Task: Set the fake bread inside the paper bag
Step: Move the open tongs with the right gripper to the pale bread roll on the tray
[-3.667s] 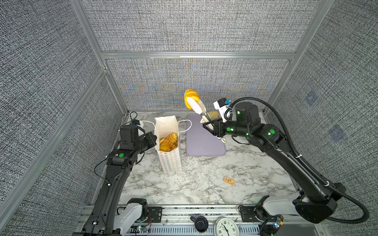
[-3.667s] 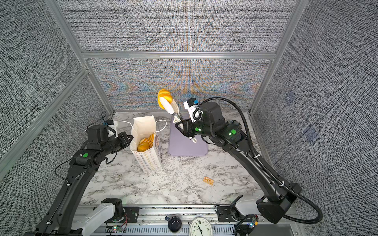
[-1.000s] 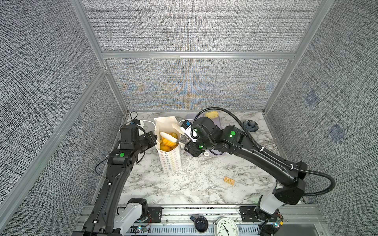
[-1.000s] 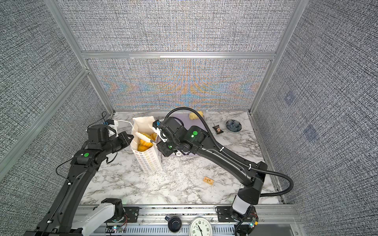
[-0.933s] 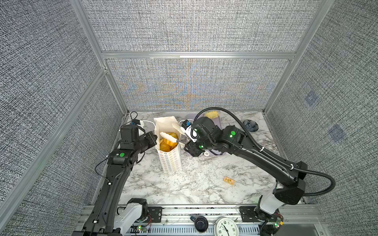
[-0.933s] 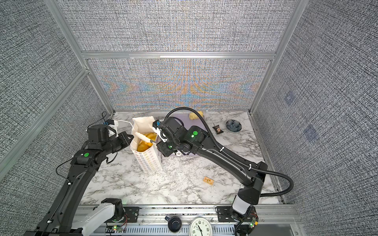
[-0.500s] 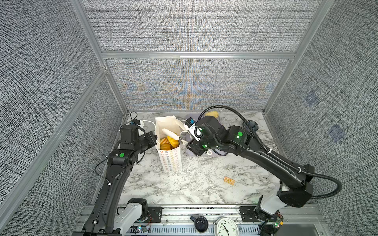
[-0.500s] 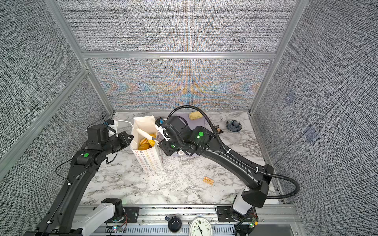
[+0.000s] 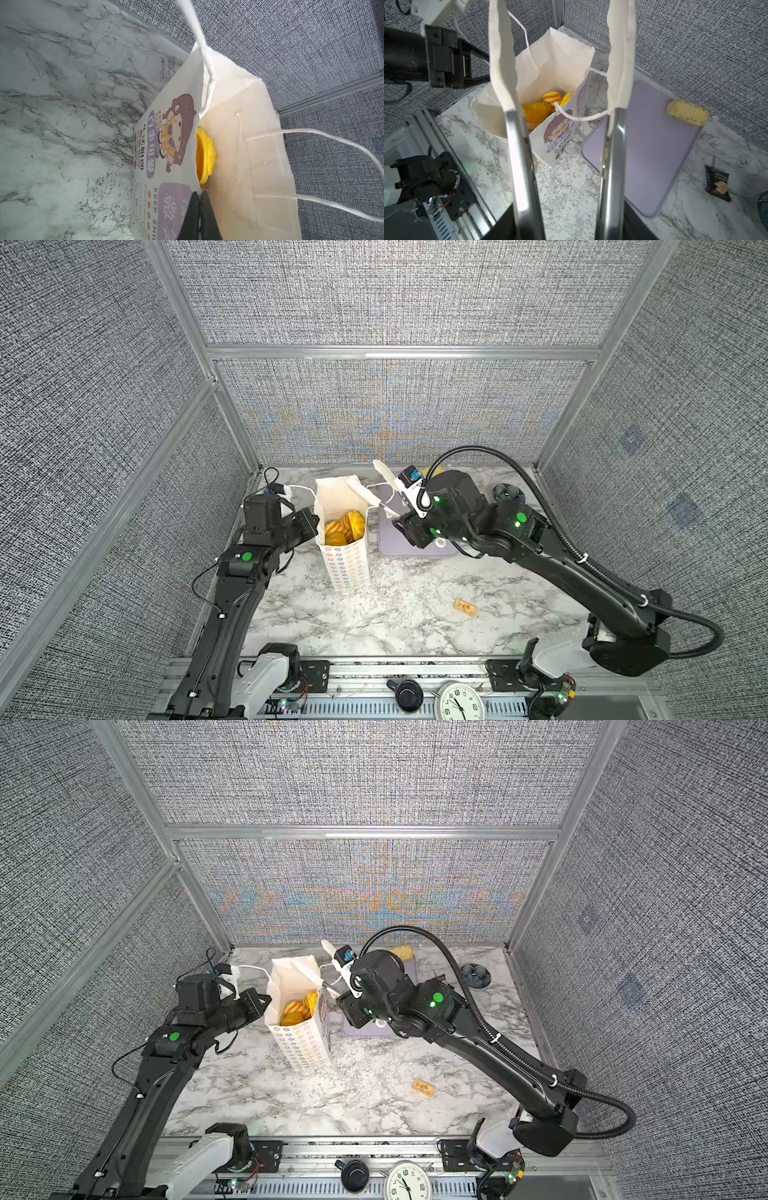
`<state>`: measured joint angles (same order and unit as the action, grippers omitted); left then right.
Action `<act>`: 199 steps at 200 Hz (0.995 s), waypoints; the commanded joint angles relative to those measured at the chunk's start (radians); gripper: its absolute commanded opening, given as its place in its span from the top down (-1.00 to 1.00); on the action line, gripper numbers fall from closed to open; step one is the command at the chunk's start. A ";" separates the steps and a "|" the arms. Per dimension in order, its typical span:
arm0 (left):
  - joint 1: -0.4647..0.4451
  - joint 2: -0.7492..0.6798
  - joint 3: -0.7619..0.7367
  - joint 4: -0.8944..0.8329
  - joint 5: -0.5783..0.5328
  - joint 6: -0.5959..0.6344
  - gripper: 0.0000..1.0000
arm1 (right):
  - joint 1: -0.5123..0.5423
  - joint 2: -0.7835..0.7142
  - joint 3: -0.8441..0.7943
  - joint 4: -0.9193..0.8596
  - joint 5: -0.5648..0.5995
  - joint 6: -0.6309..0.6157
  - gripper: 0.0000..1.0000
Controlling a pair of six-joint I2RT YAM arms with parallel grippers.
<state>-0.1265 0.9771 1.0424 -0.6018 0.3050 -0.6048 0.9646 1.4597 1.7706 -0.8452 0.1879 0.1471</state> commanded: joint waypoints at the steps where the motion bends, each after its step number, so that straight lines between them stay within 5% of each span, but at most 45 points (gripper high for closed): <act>1: 0.001 -0.006 0.005 0.003 0.001 0.003 0.95 | -0.027 -0.027 -0.017 0.059 0.031 0.004 -0.13; 80: 0.001 -0.015 0.002 0.001 0.000 0.002 0.95 | -0.306 -0.094 -0.145 0.119 -0.169 0.151 -0.14; 199: 0.001 -0.012 -0.006 0.007 0.001 0.005 0.95 | -0.704 0.173 -0.268 0.380 -0.641 0.504 -0.07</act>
<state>-0.1265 0.9649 1.0409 -0.6090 0.3050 -0.6048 0.2977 1.5932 1.5124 -0.5900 -0.3264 0.5457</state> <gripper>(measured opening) 0.049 0.543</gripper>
